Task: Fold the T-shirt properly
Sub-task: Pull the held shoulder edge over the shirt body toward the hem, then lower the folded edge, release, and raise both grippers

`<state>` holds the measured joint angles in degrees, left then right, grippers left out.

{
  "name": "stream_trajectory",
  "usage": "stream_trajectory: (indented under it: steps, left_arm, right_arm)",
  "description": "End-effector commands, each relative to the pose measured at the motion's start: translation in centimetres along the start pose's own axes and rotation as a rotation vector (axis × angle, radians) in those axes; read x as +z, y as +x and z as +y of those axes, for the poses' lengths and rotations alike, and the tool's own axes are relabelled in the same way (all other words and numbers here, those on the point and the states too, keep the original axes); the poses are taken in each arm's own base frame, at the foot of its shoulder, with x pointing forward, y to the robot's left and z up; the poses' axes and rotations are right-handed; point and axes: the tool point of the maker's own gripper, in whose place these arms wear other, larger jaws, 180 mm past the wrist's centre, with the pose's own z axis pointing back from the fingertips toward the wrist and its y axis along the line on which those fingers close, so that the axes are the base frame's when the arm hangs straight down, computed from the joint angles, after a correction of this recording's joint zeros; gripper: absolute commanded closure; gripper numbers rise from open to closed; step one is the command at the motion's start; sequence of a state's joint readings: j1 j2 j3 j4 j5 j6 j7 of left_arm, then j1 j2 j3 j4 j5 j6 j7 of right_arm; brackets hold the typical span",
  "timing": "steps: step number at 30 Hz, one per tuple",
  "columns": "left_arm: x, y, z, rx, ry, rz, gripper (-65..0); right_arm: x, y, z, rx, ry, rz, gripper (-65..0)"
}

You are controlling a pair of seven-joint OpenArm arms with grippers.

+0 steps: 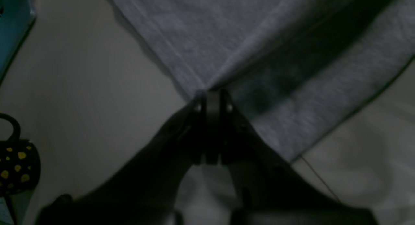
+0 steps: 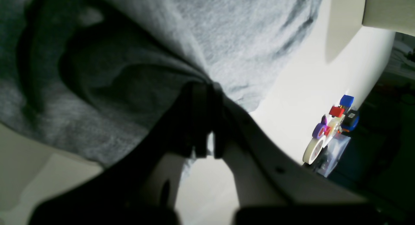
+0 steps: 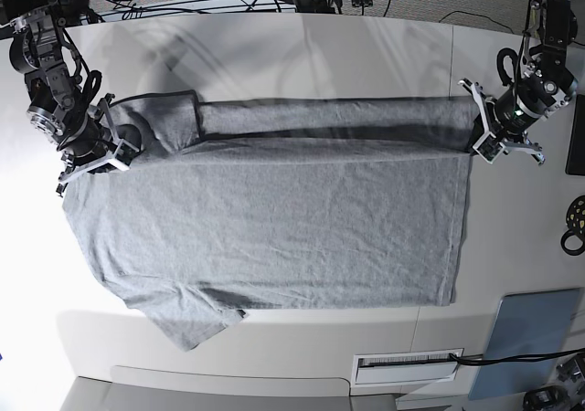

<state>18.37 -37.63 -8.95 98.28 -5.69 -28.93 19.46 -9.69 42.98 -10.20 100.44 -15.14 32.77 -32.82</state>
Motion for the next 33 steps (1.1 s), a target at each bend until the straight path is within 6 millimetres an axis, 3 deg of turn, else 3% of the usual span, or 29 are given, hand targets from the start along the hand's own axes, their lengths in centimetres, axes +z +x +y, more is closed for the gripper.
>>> stream_trajectory:
  steps: [1,3,6,8,10,13,18,20,22,25,28,33]
  left_arm:
    - [0.4,1.0,1.2,-0.015,0.027,-0.030,0.0]
    - [0.4,1.0,1.2,-0.012,0.025,-0.032,0.0]
    - [0.4,1.0,1.1,-0.009,0.025,-0.030,-2.4]
    - [0.4,0.8,1.1,-0.009,0.025,-0.022,-13.5]
    - [0.4,0.8,1.1,-0.009,0.025,-0.021,-24.6]
    - [0.4,0.7,1.1,-0.009,0.025,-0.019,-31.4]
    - [0.4,0.4,0.7,0.035,0.005,-0.003,-31.3]
    - [0.5,0.3,-0.1,0.105,-0.031,-0.004,-27.8]
    - [0.7,0.0,-1.2,0.167,-0.069,-0.013,-17.9]
    - [1.0,-1.0,-2.6,0.220,-0.093,0.000,0.0]
    - [1.1,-2.5,-2.7,0.297,-0.023,0.035,0.0]
    - [0.5,-2.6,-2.1,0.401,0.079,0.030,0.0]
  right_arm:
    - [0.4,-0.3,-1.9,0.004,-0.048,0.008,0.0]
    - [0.4,-0.3,-1.8,-0.005,-0.043,0.010,-0.4]
    - [0.4,-0.2,-1.8,-0.005,-0.044,0.005,-14.6]
    - [0.4,0.0,-1.8,-0.004,-0.044,-0.006,-22.5]
    - [0.4,0.1,-1.9,-0.006,-0.046,-0.011,-24.6]
    - [0.4,0.1,-2.0,-0.010,-0.054,-0.012,-24.6]
    - [0.5,-0.6,-2.5,-0.072,-0.084,0.022,-24.5]
    - [0.5,-1.2,-2.0,-0.169,-0.060,0.055,-24.4]
    - [0.5,-1.9,-1.8,-0.288,-0.059,0.093,-20.6]
    - [1.2,-4.2,-3.8,-0.438,-0.228,0.175,-6.1]
    - [1.8,-5.5,-4.6,-0.503,-0.314,0.189,0.0]
    - [1.2,-4.5,-2.4,-0.623,-0.238,0.134,0.0]
